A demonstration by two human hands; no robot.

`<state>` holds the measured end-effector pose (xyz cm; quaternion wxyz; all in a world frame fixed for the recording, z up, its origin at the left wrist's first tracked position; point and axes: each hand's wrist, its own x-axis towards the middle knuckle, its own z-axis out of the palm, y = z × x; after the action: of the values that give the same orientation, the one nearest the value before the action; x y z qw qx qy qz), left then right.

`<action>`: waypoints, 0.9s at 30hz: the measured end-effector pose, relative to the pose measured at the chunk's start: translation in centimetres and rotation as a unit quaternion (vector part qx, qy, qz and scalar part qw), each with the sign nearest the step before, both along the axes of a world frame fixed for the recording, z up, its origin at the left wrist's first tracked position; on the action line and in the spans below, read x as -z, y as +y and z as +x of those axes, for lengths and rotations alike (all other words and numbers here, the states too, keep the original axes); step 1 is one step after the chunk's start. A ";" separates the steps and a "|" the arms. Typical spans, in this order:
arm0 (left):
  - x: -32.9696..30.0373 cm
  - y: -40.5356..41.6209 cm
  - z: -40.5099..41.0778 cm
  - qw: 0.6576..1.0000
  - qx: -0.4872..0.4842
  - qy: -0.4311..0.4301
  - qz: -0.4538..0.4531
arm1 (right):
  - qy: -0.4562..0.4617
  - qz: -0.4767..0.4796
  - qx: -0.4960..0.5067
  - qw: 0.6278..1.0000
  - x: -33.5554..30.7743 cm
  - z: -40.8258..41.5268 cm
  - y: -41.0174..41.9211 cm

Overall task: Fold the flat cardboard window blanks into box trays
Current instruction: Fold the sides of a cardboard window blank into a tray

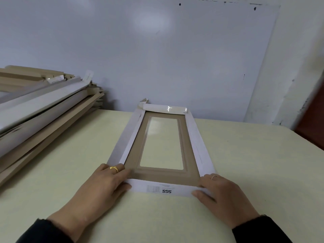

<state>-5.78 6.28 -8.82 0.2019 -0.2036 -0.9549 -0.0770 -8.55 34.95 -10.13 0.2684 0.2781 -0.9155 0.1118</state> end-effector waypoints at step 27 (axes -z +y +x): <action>2.5 4.7 -0.1 0.974 0.126 -0.057 0.182 | -0.073 0.043 0.132 0.988 -1.1 1.8 -6.8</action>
<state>-5.87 10.98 -11.28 0.1695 -0.2768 -0.9015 -0.2862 -6.70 28.11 -9.04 0.2007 0.1569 -0.9654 0.0562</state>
